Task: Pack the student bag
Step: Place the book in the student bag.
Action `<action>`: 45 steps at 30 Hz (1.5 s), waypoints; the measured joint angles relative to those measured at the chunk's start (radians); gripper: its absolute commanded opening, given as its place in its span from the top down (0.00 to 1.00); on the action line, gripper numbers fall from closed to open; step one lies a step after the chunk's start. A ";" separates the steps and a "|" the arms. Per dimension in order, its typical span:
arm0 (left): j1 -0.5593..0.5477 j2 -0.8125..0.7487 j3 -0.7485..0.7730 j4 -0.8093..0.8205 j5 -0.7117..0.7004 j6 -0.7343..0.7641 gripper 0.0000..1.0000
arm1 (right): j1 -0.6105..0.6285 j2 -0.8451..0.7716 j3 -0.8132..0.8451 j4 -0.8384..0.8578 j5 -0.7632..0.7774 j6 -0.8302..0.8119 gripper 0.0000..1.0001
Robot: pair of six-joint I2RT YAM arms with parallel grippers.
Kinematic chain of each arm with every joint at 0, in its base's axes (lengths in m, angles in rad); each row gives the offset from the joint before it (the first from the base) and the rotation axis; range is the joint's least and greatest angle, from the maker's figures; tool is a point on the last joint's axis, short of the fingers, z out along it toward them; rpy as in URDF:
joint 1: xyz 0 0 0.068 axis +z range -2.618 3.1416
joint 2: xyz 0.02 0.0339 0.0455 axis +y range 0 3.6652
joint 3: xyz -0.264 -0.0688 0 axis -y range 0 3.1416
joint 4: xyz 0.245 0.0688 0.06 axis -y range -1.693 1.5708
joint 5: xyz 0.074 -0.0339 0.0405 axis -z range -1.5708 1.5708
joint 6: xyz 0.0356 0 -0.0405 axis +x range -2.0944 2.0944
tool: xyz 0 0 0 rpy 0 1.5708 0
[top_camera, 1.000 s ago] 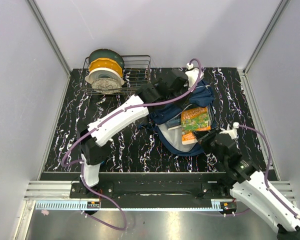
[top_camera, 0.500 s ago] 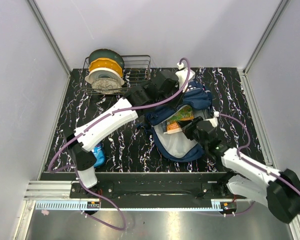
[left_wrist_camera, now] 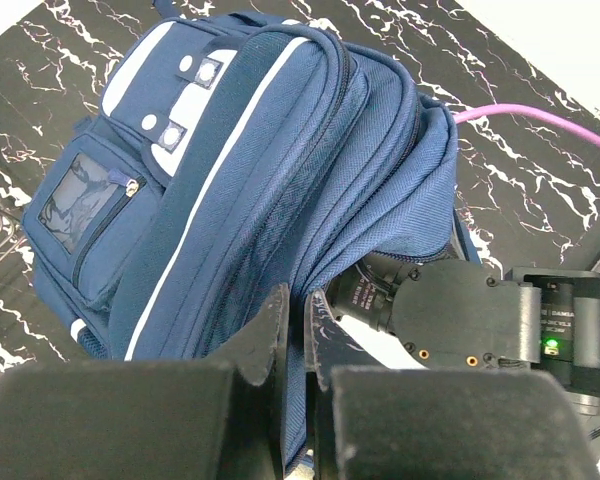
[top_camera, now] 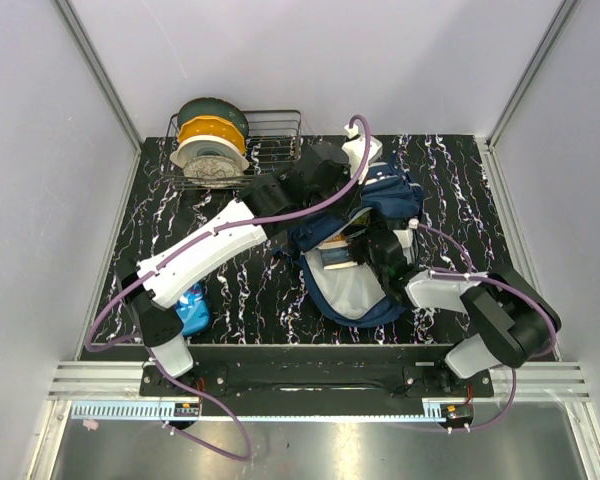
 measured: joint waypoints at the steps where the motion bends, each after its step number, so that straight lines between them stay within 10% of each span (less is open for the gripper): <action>1: 0.000 -0.002 -0.001 0.001 -0.003 0.000 1.00 | 0.000 0.015 0.001 0.014 0.005 0.006 0.45; 14: 0.022 -0.021 -0.046 0.046 -0.008 -0.017 1.00 | -0.004 -0.202 -0.048 -0.104 0.004 -0.063 0.05; 35: 0.039 -0.023 -0.050 0.061 0.006 -0.037 1.00 | -0.039 -0.105 0.071 -0.175 -0.141 -0.109 0.02; 45: 0.050 -0.031 -0.080 0.090 0.029 -0.052 1.00 | -0.041 -0.526 -0.157 -0.353 -0.145 -0.147 0.00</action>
